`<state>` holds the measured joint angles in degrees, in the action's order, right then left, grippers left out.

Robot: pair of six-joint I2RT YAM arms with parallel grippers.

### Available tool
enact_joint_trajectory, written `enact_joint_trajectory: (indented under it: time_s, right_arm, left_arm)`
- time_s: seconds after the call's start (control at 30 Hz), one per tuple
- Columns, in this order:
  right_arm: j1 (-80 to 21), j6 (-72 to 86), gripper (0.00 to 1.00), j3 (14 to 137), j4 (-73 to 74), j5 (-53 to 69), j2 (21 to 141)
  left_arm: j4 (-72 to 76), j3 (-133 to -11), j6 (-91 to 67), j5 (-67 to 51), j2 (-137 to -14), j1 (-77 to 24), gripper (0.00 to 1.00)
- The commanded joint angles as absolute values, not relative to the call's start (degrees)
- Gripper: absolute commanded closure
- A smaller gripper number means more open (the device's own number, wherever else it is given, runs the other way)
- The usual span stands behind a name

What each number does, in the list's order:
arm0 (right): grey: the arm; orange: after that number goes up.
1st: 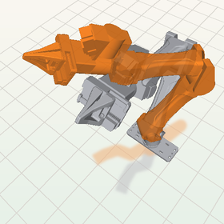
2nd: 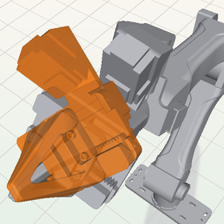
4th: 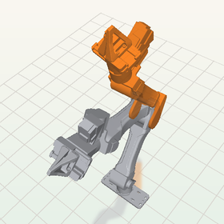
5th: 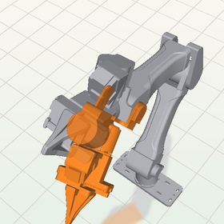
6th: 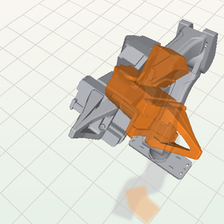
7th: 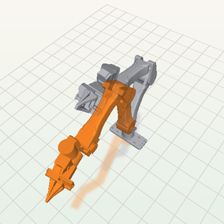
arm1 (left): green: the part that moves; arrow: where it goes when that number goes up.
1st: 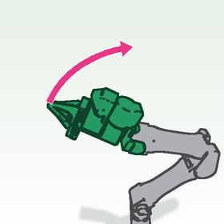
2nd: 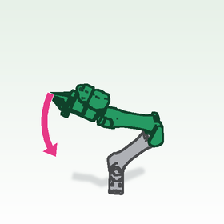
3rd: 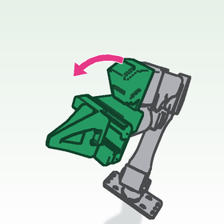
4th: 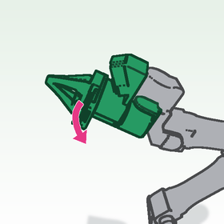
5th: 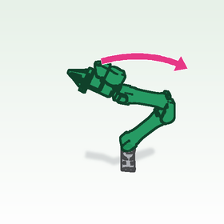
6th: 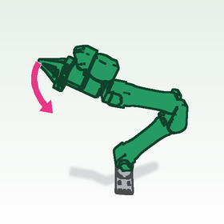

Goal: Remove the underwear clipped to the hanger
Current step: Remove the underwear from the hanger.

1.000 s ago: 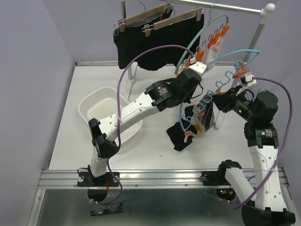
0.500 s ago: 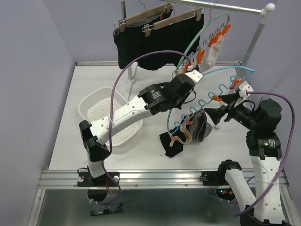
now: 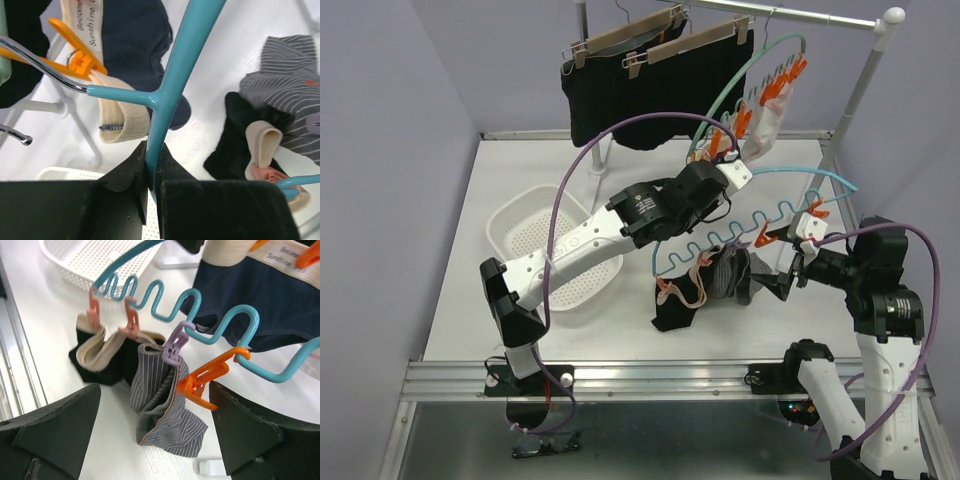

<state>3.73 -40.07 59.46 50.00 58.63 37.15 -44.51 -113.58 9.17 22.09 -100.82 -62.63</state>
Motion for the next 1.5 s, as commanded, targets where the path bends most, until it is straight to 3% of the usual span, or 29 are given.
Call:
enact_joint_trajectory:
  time_s: [0.0,0.27,0.7,1.0,1.47]
  right_arm:
    - [3.52,-54.81,0.07,63.63,63.33,62.14,39.11]
    - [3.52,-64.51,0.06,62.58,73.92,66.88,39.56]
    - [3.43,-63.90,0.05,56.79,73.49,69.00,38.76]
    - [3.52,-49.58,0.03,57.13,64.60,68.38,37.79]
    - [3.52,-26.11,0.02,55.81,50.55,56.17,37.35]
  left_arm:
    - [-40.96,-110.49,19.49,31.01,-95.81,-63.98,1.00]
    - [-39.99,-107.93,27.41,47.78,-96.24,-66.97,1.00]
    - [-45.79,-119.53,24.79,58.09,-104.68,-69.34,1.00]
    - [-46.05,-123.39,21.98,60.38,-106.43,-69.61,1.00]
    - [-52.47,-133.23,12.40,57.31,-111.97,-68.20,1.00]
